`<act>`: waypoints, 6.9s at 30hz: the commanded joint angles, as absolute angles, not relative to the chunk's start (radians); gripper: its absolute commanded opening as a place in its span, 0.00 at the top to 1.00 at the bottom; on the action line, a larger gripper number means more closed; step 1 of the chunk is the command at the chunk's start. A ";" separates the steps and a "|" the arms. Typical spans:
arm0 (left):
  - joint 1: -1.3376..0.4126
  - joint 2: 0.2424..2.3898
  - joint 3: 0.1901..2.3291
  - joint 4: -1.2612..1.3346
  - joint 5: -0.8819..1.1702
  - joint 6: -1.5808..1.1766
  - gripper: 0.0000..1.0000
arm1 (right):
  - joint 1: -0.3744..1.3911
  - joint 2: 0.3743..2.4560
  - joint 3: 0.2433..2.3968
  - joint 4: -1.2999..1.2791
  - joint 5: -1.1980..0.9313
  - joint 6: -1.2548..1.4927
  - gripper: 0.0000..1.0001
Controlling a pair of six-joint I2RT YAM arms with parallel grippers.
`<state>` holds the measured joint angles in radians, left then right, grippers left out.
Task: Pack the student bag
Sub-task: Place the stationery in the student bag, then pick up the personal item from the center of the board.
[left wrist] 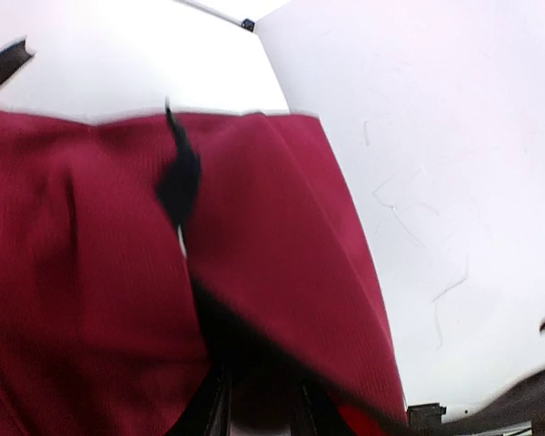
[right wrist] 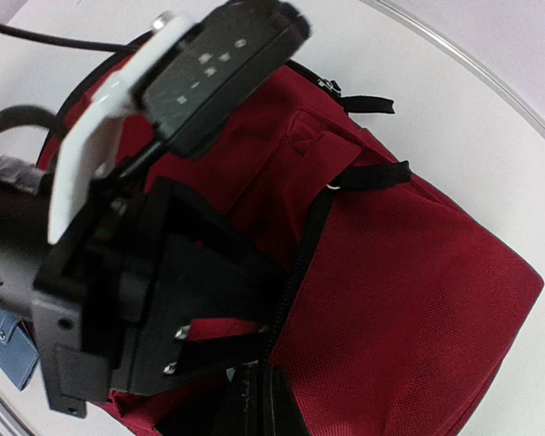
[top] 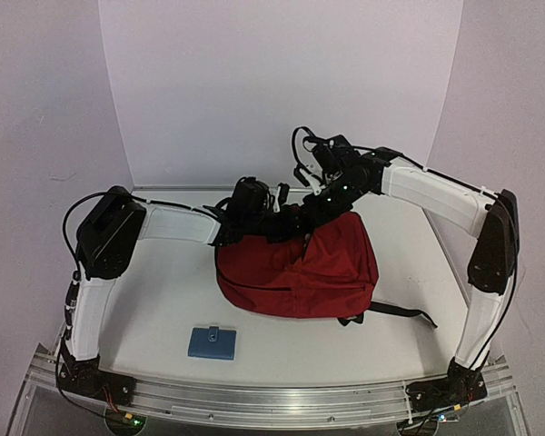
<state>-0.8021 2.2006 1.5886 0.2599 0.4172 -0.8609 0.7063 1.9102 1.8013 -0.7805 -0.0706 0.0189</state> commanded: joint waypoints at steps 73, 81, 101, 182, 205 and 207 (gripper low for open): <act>-0.810 1.360 0.951 -0.356 0.144 -0.823 0.06 | 0.699 1.759 1.748 -0.776 -0.343 -0.109 0.22; -0.855 1.075 0.661 -0.463 0.075 -1.031 0.10 | 0.843 1.739 1.633 -0.707 -0.493 -0.143 0.16; -0.914 1.234 0.514 -0.347 0.105 -1.173 0.42 | 1.049 1.976 1.449 -0.503 -0.627 -0.075 0.26; -0.978 1.067 0.970 0.174 0.025 -0.745 1.00 | 0.730 1.659 1.660 -0.346 -1.100 0.301 0.72; -0.775 1.147 1.054 -0.036 0.479 -0.704 0.22 | 0.683 1.632 1.584 -0.311 -1.129 0.345 1.00; -0.775 1.158 1.051 0.000 0.509 -0.707 0.23 | 0.683 1.632 1.577 -0.310 -1.124 0.345 1.00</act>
<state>-0.7690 1.1323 1.0015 -0.0978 0.3699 -0.7293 0.6774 1.6638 1.5795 -0.3647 -1.1116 0.3407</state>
